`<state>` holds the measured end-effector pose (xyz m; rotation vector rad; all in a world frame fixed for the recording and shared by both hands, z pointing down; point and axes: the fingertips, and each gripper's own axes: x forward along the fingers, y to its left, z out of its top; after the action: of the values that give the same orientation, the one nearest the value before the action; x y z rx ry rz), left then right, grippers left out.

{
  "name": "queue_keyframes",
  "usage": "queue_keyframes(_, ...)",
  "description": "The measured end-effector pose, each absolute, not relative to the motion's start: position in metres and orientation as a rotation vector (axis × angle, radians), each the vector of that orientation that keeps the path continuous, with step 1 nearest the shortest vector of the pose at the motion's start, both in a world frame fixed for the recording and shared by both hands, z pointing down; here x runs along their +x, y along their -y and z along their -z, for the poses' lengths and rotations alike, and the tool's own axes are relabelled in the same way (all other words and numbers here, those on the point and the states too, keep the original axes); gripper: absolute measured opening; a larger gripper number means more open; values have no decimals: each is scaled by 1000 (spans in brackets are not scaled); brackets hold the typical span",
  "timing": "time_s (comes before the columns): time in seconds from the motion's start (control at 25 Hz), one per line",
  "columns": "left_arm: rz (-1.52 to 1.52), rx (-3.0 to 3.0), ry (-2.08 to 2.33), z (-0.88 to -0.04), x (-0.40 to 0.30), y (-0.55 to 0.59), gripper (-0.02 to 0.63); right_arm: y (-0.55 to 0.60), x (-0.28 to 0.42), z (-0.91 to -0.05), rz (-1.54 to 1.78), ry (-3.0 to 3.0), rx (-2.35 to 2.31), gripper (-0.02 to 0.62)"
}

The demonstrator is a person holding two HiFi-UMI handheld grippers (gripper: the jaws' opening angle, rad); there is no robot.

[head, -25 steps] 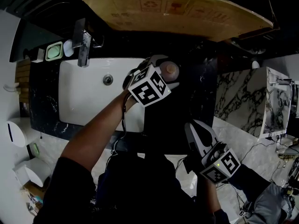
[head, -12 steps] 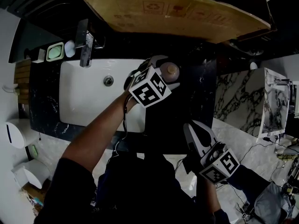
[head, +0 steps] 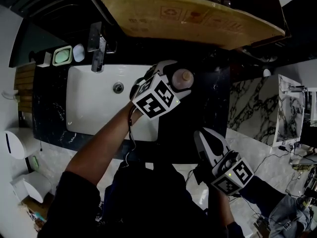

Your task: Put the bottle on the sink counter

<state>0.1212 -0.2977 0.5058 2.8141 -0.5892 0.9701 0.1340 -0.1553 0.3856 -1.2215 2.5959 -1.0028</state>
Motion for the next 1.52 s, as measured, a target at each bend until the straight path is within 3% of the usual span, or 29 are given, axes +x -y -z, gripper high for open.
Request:
queue_keyframes(0.44, -813, 2835, 656, -462, 89, 274, 374, 152, 107, -364, 953, -2626, -1233, 28)
queue_keyframes(0.92, -626, 2834, 747, -416, 34, 231, 190, 147, 72, -335, 854, -2675, -1221, 27)
queue_keyframes(1.52, -457, 2835, 835, -375, -5, 183, 40, 133, 45, -310, 768, -2691, -1212, 26)
